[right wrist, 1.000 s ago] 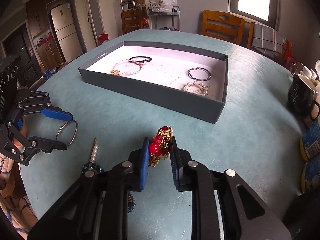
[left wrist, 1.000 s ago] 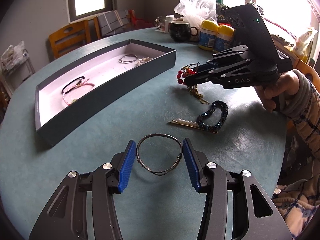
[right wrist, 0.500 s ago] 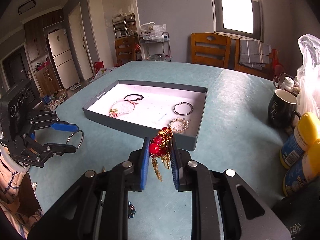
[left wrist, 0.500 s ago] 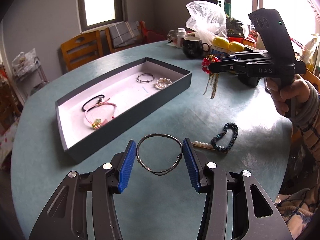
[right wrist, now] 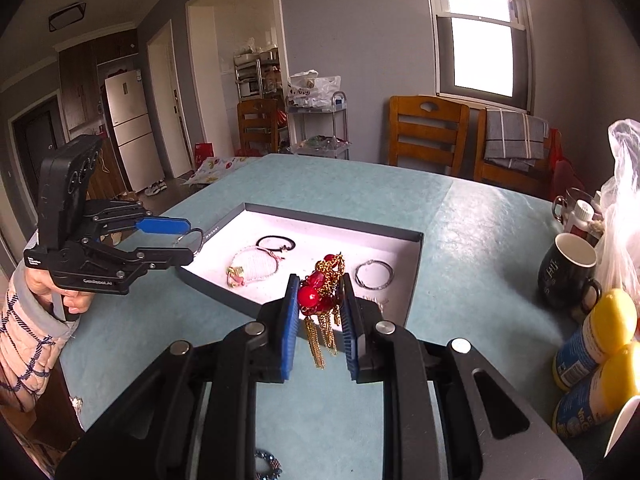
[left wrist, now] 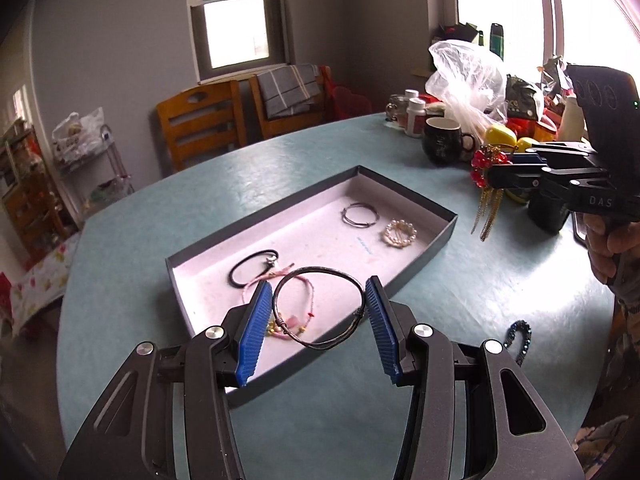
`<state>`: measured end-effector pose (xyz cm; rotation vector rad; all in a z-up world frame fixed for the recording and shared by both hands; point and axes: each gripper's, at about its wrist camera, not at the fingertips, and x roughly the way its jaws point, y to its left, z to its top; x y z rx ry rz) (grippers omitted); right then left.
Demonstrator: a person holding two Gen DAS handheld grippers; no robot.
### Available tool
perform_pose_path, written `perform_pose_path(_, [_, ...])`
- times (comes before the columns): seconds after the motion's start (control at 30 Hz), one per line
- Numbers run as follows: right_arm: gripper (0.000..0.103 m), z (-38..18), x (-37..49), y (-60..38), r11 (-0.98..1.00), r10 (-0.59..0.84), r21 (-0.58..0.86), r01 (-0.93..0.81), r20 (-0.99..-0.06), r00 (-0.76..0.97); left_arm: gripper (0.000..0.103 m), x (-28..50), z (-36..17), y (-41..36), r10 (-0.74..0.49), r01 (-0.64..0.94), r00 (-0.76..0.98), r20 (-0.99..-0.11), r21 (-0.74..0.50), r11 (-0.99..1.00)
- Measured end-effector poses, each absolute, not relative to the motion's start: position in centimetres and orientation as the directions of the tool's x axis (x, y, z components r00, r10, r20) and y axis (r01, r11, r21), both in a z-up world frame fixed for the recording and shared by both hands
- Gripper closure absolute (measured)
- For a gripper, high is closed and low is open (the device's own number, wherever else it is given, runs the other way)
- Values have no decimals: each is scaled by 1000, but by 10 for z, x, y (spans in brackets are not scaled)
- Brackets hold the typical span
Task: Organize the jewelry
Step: 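Carry the bangle toward the box while the right tool grasps the red-gold ornament, then release the bangle in the box while the right tool drops the red-gold ornament there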
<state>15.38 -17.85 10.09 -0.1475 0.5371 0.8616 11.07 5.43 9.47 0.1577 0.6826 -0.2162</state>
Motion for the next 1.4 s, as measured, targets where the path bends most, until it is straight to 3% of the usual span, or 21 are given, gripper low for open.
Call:
perform_pose_path(0.27, [84, 106, 175, -134, 628, 697, 83, -774, -502, 511, 52, 148, 82, 84, -100, 176, 734, -672, 46, 983])
perform_pose_path(0.63, [84, 63, 197, -93, 623, 669, 111, -775, -589, 453, 52, 163, 36, 106, -73, 124, 648, -758, 10, 992])
perform_pose_path(1.0, [84, 27, 207, -72, 625, 619, 109, -773, -673, 405, 52, 160, 31, 103, -82, 138, 646, -759, 11, 990])
perform_pose_path(1.2, [84, 18, 206, -68, 629, 592, 89, -772, -698, 403, 43, 158, 32, 100, -111, 157, 656, -747, -9, 988])
perform_pose_path(1.3, [81, 18, 203, -69, 631, 596, 93, -770, -694, 404, 42, 155, 35, 98, -112, 157, 666, -737, -7, 988])
perform_pose_path(1.4, [71, 22, 197, -75, 630, 606, 93, -771, -681, 412, 40, 149, 42, 98, -124, 156, 690, -713, -21, 988])
